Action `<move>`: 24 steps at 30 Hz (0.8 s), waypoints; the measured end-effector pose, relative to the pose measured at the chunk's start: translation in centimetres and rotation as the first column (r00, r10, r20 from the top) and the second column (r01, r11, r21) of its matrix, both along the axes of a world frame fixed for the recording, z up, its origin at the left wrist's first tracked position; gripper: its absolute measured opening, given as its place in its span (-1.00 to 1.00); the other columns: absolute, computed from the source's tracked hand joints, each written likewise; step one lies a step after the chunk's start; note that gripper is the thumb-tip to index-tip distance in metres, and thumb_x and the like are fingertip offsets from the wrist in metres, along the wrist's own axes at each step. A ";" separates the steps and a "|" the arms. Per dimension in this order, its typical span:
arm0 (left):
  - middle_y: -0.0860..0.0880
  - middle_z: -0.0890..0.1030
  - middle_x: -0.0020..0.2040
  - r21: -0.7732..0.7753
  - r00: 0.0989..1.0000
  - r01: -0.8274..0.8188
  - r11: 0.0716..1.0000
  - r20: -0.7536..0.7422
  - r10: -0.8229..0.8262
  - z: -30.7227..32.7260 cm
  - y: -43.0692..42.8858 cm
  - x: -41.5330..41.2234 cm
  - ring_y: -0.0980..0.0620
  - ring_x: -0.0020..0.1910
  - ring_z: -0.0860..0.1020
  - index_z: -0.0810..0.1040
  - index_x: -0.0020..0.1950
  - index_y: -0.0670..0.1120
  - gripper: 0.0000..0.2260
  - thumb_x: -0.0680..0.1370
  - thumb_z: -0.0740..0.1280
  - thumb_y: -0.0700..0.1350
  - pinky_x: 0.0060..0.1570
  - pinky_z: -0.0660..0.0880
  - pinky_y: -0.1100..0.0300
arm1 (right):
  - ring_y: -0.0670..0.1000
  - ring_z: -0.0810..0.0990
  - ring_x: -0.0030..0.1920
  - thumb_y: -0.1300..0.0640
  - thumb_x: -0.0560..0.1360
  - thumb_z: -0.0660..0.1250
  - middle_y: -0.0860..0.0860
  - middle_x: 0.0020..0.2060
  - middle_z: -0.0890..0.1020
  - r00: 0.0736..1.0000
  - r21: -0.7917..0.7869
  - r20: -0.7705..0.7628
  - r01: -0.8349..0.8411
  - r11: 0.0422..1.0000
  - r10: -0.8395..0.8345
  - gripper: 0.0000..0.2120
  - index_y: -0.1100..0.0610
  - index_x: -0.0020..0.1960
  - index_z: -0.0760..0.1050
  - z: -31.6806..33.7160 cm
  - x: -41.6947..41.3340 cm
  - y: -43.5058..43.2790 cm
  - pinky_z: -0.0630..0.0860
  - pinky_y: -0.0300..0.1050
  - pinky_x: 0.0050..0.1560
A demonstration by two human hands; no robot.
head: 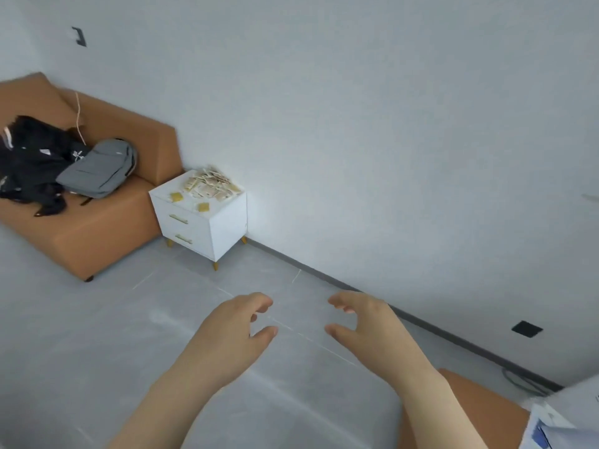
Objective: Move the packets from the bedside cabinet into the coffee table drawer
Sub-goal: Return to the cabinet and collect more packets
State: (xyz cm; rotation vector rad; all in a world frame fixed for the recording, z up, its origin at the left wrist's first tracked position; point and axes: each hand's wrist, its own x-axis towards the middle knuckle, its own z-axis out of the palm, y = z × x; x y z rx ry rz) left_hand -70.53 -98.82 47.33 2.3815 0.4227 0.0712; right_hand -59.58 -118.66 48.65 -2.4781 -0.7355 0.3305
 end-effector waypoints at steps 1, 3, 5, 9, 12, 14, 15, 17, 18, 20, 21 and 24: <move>0.23 0.49 0.16 -0.005 1.000 -0.024 1.000 -0.013 0.024 -0.2 1.1 0.6 0.25 0.11 0.48 0.44 0.26 0.12 -0.69 0.53 0.32 0.05 0.13 0.44 0.27 | -0.22 0.46 0.21 -0.04 0.49 0.37 -0.24 0.18 0.53 1.000 0.005 -0.010 -0.022 1.000 0.022 -0.62 -0.13 0.30 0.44 -0.2 1.1 1.4 0.39 -0.27 0.22; 0.24 0.49 0.17 -0.008 0.997 -0.076 0.997 -0.029 0.076 -0.6 3.7 1.8 0.26 0.11 0.48 0.43 0.26 0.13 -0.70 0.53 0.31 0.05 0.14 0.44 0.27 | -0.22 0.44 0.23 -0.04 0.49 0.36 -0.26 0.17 0.52 0.997 0.000 -0.026 -0.072 0.997 0.072 -0.62 -0.15 0.30 0.43 -0.5 3.3 4.5 0.38 -0.27 0.23; 0.24 0.49 0.16 -0.020 0.991 -0.130 0.991 -0.035 0.130 -0.9 6.6 3.2 0.26 0.11 0.48 0.43 0.26 0.13 -0.70 0.53 0.31 0.05 0.16 0.44 0.25 | -0.20 0.44 0.23 -0.04 0.49 0.36 -0.26 0.17 0.52 0.992 -0.005 -0.048 -0.118 0.993 0.118 -0.62 -0.16 0.29 0.43 -0.8 5.5 8.1 0.39 -0.25 0.23; 0.24 0.49 0.15 -0.022 0.979 -0.198 0.980 -0.041 0.197 -1.7 13.7 6.3 0.26 0.10 0.48 0.43 0.27 0.13 -0.69 0.53 0.31 0.05 0.16 0.45 0.25 | -0.21 0.47 0.18 -0.04 0.49 0.35 -0.26 0.16 0.51 0.985 -0.002 -0.050 -0.167 0.986 0.166 -0.63 -0.15 0.29 0.44 -1.5 9.8 16.3 0.42 -0.25 0.17; 0.23 0.49 0.16 -0.011 0.971 -0.239 0.971 -0.035 0.238 -1.9 20.1 8.6 0.26 0.08 0.49 0.43 0.28 0.12 -0.68 0.53 0.32 0.05 0.14 0.44 0.27 | -0.21 0.48 0.18 -0.04 0.49 0.36 -0.26 0.14 0.52 0.982 0.011 -0.059 -0.181 0.983 0.181 -0.63 -0.15 0.28 0.45 -1.8 12.6 22.9 0.43 -0.25 0.15; 0.23 0.50 0.16 -0.017 0.965 -0.260 0.966 -0.042 0.259 -1.8 24.3 9.9 0.26 0.08 0.49 0.44 0.28 0.12 -0.67 0.52 0.33 0.05 0.13 0.44 0.28 | -0.22 0.47 0.19 -0.03 0.49 0.36 -0.25 0.13 0.53 0.979 0.009 -0.074 -0.191 0.982 0.191 -0.64 -0.14 0.27 0.45 -1.9 14.1 27.1 0.42 -0.26 0.14; 0.22 0.50 0.15 -0.013 0.964 -0.263 0.965 -0.048 0.262 -1.7 26.3 10.6 0.26 0.08 0.49 0.44 0.28 0.12 -0.67 0.52 0.33 0.05 0.13 0.44 0.28 | -0.23 0.47 0.18 -0.03 0.49 0.36 -0.24 0.14 0.53 0.978 0.006 -0.079 -0.194 0.981 0.194 -0.64 -0.13 0.27 0.45 -1.9 14.8 29.0 0.42 -0.27 0.14; 0.20 0.51 0.16 0.000 0.962 -0.266 0.964 -0.062 0.266 -1.7 30.1 12.1 0.24 0.09 0.49 0.44 0.28 0.11 -0.68 0.52 0.32 0.05 0.13 0.44 0.26 | -0.23 0.47 0.18 -0.03 0.49 0.36 -0.24 0.15 0.53 0.976 0.005 -0.089 -0.199 0.980 0.199 -0.64 -0.13 0.28 0.45 -2.2 16.4 32.7 0.40 -0.29 0.13; 0.20 0.51 0.17 0.000 0.961 -0.270 0.963 -0.068 0.269 -1.8 31.8 13.0 0.23 0.09 0.50 0.44 0.27 0.11 -0.68 0.52 0.32 0.04 0.14 0.45 0.25 | -0.23 0.47 0.18 -0.03 0.49 0.36 -0.23 0.15 0.53 0.974 0.004 -0.096 -0.203 0.979 0.203 -0.64 -0.12 0.28 0.45 -2.4 17.3 34.2 0.39 -0.29 0.12; 0.20 0.51 0.16 -0.011 0.958 -0.279 0.960 -0.079 0.277 -1.9 34.7 14.7 0.23 0.09 0.50 0.44 0.26 0.11 -0.69 0.52 0.32 0.04 0.14 0.45 0.25 | -0.23 0.47 0.18 -0.03 0.49 0.36 -0.23 0.14 0.53 0.971 -0.003 -0.112 -0.214 0.977 0.213 -0.64 -0.12 0.28 0.45 -2.7 19.1 37.1 0.39 -0.29 0.12; 0.20 0.51 0.16 -0.018 0.957 -0.281 0.959 -0.082 0.279 -2.0 36.0 15.7 0.23 0.08 0.50 0.45 0.26 0.11 -0.69 0.52 0.33 0.04 0.13 0.45 0.25 | -0.23 0.47 0.17 -0.02 0.49 0.36 -0.22 0.14 0.53 0.969 -0.006 -0.120 -0.217 0.976 0.214 -0.65 -0.12 0.27 0.45 -3.0 20.1 38.4 0.39 -0.29 0.11; 0.20 0.51 0.16 -0.031 0.953 -0.290 0.956 -0.102 0.286 -2.6 39.8 19.0 0.24 0.08 0.50 0.45 0.26 0.11 -0.69 0.52 0.33 0.04 0.14 0.46 0.25 | -0.22 0.47 0.17 -0.02 0.49 0.36 -0.22 0.14 0.54 0.968 -0.008 -0.135 -0.216 0.976 0.213 -0.65 -0.11 0.27 0.46 -3.7 23.7 42.4 0.40 -0.29 0.12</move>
